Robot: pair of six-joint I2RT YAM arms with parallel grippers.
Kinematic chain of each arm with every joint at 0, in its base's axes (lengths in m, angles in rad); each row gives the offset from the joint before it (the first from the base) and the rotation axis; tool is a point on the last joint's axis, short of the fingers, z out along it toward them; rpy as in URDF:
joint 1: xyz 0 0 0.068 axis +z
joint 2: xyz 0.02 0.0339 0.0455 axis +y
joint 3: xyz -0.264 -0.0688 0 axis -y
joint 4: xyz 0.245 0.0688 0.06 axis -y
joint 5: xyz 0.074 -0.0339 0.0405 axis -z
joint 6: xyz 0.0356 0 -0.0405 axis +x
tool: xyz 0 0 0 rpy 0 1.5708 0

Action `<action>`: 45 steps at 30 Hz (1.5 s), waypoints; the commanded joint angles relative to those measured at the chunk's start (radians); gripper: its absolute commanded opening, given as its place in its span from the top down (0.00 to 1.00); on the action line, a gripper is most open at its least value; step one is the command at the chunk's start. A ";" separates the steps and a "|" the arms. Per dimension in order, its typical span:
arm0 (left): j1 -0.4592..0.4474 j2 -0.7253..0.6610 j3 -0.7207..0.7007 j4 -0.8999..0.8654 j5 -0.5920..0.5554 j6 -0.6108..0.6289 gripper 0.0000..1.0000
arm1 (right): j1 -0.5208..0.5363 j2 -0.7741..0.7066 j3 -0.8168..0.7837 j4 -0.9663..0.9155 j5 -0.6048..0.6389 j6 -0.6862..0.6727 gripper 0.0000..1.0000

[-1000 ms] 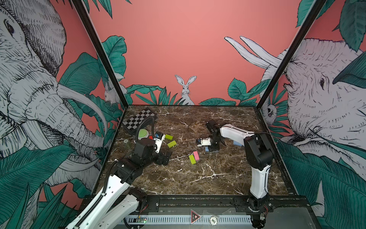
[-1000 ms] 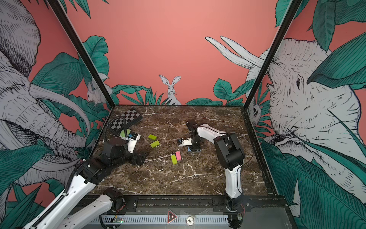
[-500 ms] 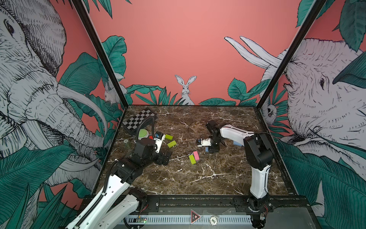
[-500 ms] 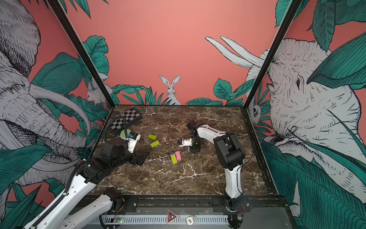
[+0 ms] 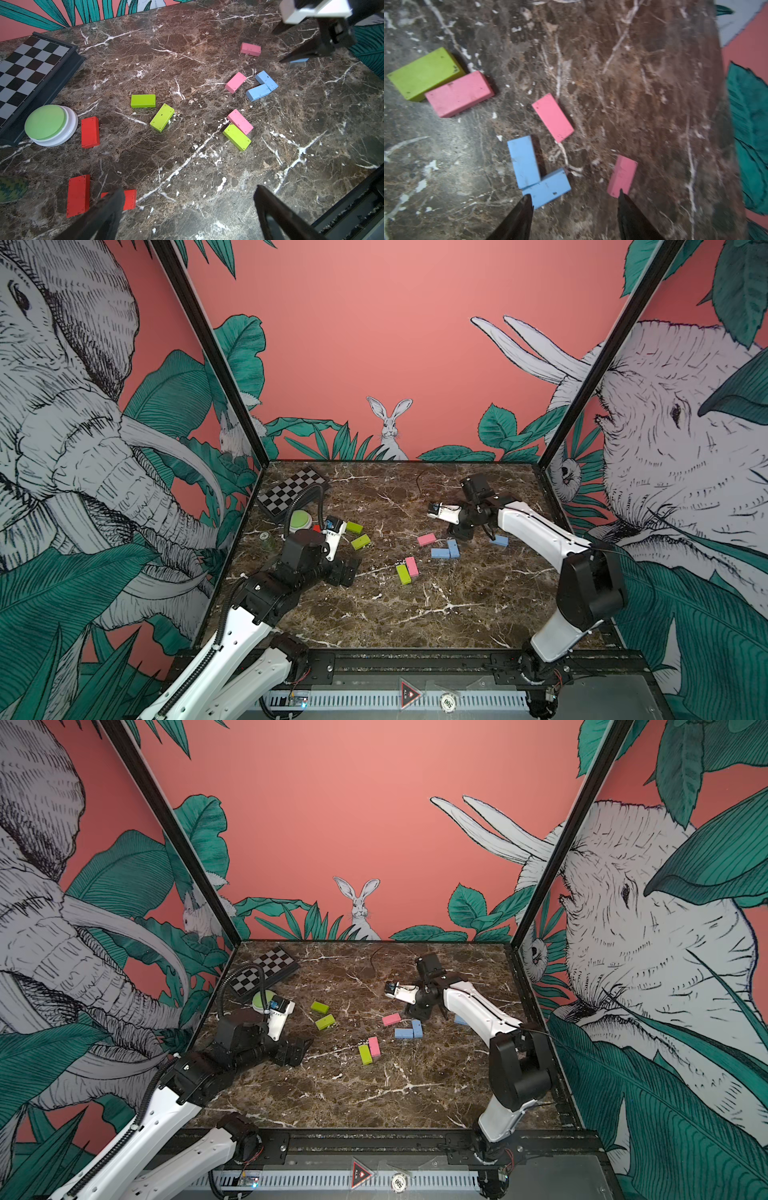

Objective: Assemble the letter t with building blocks
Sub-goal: Pick up the building block from the center of the board.

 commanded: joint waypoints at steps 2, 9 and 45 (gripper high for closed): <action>-0.004 -0.019 -0.001 -0.008 0.006 0.009 0.01 | -0.085 0.013 -0.018 0.088 0.082 0.082 0.36; -0.004 -0.023 -0.003 -0.004 0.022 0.006 0.01 | -0.206 0.071 0.019 0.070 0.124 0.162 0.38; -0.004 -0.016 -0.001 -0.007 0.039 0.010 0.01 | -0.402 0.236 0.054 -0.064 -0.018 0.299 0.38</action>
